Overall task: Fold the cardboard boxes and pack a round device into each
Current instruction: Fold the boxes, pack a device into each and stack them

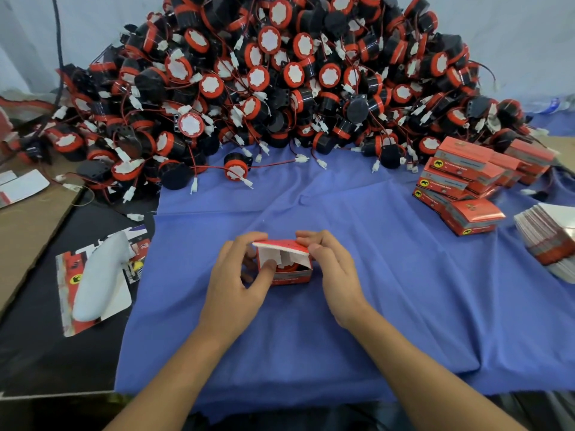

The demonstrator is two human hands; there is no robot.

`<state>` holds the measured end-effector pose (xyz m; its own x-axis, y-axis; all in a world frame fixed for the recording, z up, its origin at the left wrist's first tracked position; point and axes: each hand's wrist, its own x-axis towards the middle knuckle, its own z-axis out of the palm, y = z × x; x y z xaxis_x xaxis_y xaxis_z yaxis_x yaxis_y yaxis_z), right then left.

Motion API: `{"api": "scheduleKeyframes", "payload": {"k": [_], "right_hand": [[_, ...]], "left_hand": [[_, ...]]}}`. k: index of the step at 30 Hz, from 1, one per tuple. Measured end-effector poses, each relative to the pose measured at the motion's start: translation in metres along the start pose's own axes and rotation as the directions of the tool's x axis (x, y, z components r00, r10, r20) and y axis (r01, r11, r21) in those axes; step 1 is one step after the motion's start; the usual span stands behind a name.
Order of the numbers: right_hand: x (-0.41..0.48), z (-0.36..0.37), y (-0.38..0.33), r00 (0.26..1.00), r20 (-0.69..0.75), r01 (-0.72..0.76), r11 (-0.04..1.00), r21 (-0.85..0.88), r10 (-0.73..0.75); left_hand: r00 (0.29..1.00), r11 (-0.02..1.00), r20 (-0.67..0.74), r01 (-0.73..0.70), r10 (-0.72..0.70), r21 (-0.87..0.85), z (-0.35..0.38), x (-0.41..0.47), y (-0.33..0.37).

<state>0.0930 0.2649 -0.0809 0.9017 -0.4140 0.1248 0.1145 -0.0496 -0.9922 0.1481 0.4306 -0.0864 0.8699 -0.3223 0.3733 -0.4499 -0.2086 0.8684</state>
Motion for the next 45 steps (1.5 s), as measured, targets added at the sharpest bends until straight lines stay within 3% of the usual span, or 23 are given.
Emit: {"api": "scheduleKeyframes", "payload": {"k": [13,17,22,39,42,45], "right_hand": [[-0.0043,0.0005,0.0000,0.996,0.038,0.087,0.979,-0.183,-0.081],[-0.0050,-0.0012,-0.0023,0.996,0.078,0.053,0.988,-0.145,-0.042],[-0.0063,-0.0004,-0.0018,0.992,0.085,0.108,0.977,-0.183,-0.094],[-0.0071,0.0009,-0.0033,0.997,0.045,0.064,0.987,-0.150,-0.058],[-0.0076,0.0016,-0.0014,0.995,0.047,0.101,0.967,-0.233,-0.092],[-0.0080,0.0034,0.0037,0.974,0.042,0.219,0.882,-0.418,-0.222]], "left_hand": [[0.996,0.999,0.083,0.010,-0.014,0.048,0.0002,-0.0019,-0.0003],[0.998,1.000,0.063,-0.029,0.029,0.002,-0.0004,-0.0017,0.0001],[0.997,0.997,0.039,-0.066,0.064,0.036,-0.0013,0.0000,0.0037],[0.999,0.989,-0.013,-0.033,0.035,0.141,0.0020,-0.0012,0.0040],[0.996,0.965,-0.018,-0.081,0.088,0.249,0.0026,-0.0033,0.0023],[0.987,0.930,-0.039,-0.134,0.157,0.343,0.0031,-0.0054,0.0016]]}}
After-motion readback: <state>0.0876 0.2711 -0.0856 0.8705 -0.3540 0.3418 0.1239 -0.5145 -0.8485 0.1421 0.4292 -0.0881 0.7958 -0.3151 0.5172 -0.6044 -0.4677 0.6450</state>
